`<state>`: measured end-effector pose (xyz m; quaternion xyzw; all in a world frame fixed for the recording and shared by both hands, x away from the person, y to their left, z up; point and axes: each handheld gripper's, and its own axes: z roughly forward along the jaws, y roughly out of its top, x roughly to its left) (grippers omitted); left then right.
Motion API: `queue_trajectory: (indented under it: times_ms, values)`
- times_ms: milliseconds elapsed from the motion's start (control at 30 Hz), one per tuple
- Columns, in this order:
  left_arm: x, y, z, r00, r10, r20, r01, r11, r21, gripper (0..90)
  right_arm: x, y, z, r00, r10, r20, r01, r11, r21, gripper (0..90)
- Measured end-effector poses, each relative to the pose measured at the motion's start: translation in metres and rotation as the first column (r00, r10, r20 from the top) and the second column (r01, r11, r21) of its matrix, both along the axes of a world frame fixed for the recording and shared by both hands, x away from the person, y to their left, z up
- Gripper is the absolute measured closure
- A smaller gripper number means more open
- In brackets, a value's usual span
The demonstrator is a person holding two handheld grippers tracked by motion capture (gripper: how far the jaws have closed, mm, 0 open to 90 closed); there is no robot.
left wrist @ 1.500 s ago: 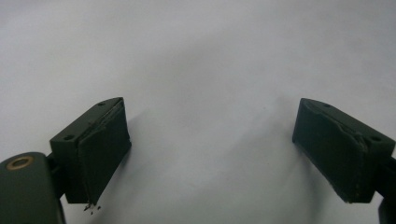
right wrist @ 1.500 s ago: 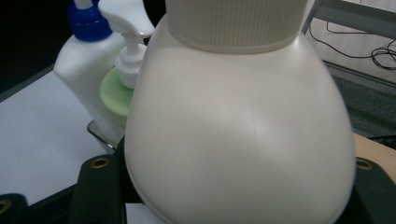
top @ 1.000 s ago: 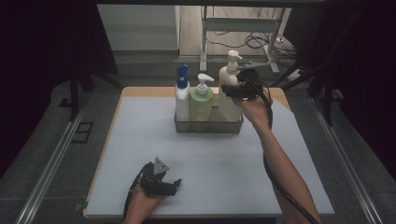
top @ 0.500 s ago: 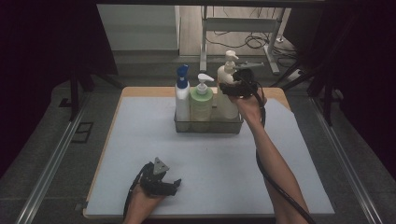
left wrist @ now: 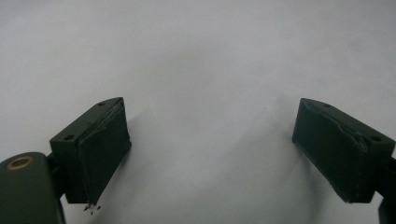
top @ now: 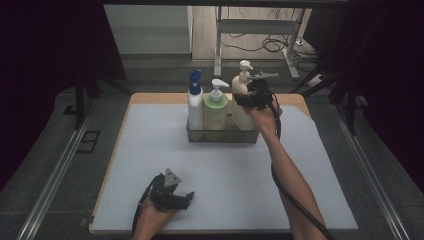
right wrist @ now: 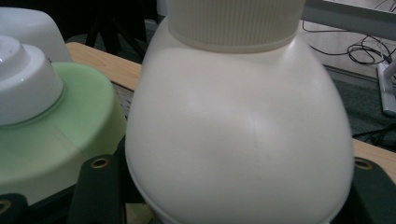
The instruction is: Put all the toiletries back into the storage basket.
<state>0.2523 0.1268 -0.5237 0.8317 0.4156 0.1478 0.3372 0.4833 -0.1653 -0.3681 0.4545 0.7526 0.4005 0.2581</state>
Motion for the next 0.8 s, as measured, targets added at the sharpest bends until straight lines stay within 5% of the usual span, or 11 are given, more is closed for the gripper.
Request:
queue_trajectory:
  times_ms: [800]
  values:
    - [0.000, 0.000, 0.000, 1.0000, -0.001, 0.000, 0.001, 1.0000, 0.002, 10.6, -0.012, -0.004, -0.016, 0.9986, -0.002, -0.053, 0.001, 0.9998, -0.019, 36.9]
